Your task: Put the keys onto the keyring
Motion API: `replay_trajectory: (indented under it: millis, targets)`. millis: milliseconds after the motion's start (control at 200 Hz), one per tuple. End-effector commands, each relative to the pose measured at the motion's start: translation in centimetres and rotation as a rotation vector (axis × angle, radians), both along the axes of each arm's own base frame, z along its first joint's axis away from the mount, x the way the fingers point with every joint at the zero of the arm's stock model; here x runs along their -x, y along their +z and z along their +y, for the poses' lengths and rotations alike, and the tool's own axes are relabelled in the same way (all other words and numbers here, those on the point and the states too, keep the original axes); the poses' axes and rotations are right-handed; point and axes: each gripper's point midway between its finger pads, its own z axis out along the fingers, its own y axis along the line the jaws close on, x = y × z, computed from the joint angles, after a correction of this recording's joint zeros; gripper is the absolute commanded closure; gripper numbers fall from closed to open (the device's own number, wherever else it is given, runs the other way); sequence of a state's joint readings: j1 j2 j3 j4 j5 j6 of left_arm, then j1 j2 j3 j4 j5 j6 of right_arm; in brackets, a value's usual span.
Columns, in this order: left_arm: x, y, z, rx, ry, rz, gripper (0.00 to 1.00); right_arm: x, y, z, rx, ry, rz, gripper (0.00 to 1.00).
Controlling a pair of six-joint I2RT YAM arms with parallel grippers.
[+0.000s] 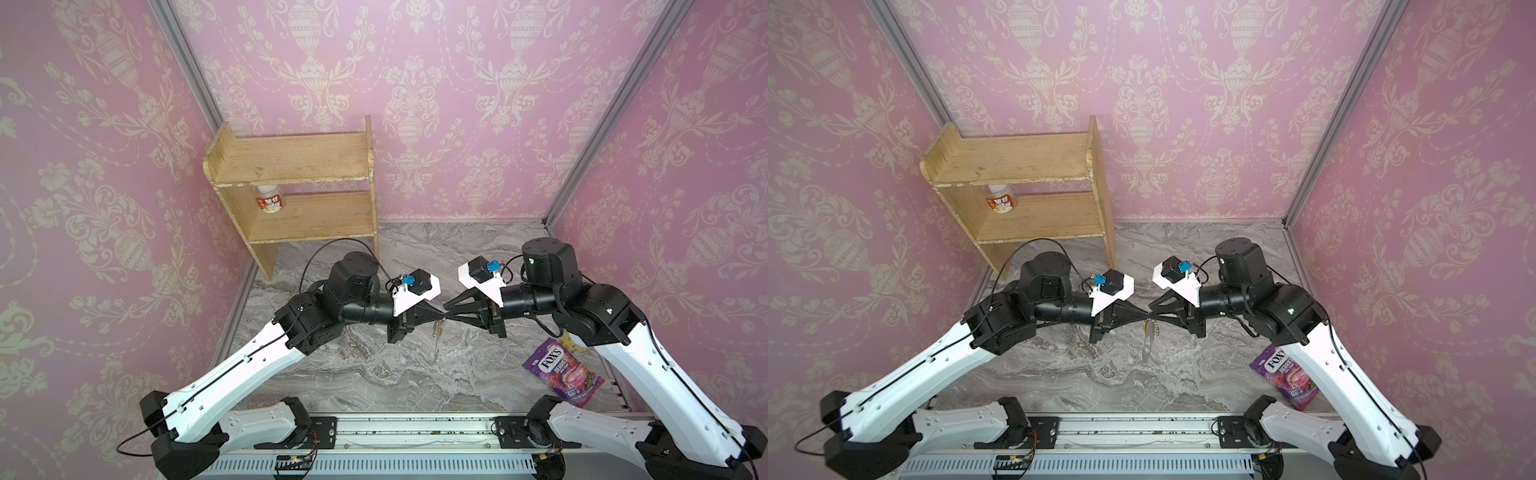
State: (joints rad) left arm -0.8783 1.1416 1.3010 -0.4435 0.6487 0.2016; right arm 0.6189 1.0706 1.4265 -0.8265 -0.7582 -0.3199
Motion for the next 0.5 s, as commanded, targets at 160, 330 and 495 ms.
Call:
replay_trajectory:
  millis: [160, 330, 495]
  targets:
    - [0.41, 1.98, -0.19, 0.038, -0.023, -0.057, 1.00, 0.99, -0.73, 0.19, 0.013, 0.054, 0.022, 0.91]
    - [0.29, 2.00, -0.27, 0.037, -0.019, -0.057, 1.00, 1.33, -0.63, 0.28, 0.004, 0.068, 0.018, 1.00]
    - [-0.23, 2.11, 0.03, 0.043, 0.024, -0.068, 0.75, 1.04, 0.15, 0.01, -0.039, 0.025, -0.022, 1.00]
